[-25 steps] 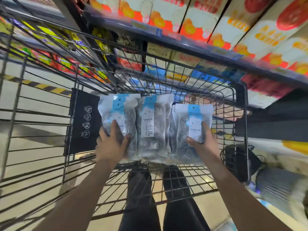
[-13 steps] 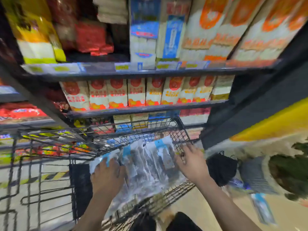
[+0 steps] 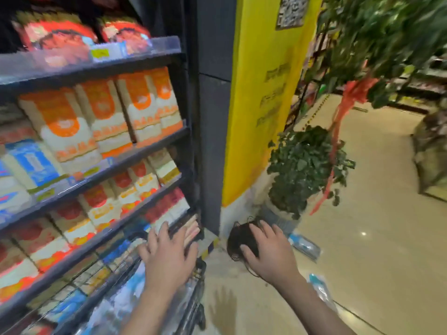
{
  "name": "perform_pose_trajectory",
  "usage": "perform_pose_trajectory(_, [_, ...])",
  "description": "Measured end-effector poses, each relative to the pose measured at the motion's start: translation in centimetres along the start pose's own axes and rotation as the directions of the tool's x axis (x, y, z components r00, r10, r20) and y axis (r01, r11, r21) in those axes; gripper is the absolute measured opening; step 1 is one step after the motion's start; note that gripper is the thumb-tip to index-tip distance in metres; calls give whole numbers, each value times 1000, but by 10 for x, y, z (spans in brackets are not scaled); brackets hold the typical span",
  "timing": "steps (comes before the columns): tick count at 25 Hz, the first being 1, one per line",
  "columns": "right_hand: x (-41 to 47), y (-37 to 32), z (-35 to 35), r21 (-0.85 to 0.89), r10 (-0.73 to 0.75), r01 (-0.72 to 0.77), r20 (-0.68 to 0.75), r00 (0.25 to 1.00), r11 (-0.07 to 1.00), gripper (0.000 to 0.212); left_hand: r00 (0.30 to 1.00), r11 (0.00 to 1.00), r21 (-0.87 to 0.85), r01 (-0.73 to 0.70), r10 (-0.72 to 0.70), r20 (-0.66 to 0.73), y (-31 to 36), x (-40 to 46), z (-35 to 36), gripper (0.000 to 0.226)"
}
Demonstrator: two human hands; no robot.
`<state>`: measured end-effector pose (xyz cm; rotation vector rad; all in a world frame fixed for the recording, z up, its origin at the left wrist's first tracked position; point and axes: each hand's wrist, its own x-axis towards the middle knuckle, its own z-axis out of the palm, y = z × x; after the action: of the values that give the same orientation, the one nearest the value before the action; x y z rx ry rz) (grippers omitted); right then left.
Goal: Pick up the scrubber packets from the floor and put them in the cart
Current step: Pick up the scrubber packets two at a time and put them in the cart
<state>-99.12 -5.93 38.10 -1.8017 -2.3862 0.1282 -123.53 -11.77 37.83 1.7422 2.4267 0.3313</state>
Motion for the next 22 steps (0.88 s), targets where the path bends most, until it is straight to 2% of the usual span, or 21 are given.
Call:
perform_pose_trajectory(6, [-114, 186, -32, 4, 367, -367, -25, 930, 930, 67, 946, 950, 21, -310, 306, 110, 182, -31, 43, 69])
perform_pose_trajectory(12, [-249, 323, -54, 81, 711, -708, -32, 702, 702, 74, 805, 817, 31, -576, 560, 196, 345, -94, 93, 60])
perform_pose_trajectory(17, [-300, 379, -64, 93, 807, -804, -2, 590, 588, 71, 726, 751, 18, -660, 631, 272, 417, -118, 115, 65])
perform_pose_trajectory(22, [-296, 449, -69, 49, 814, -816, 69, 577, 575, 73, 673, 703, 14, -711, 675, 301, 488, -107, 142, 65])
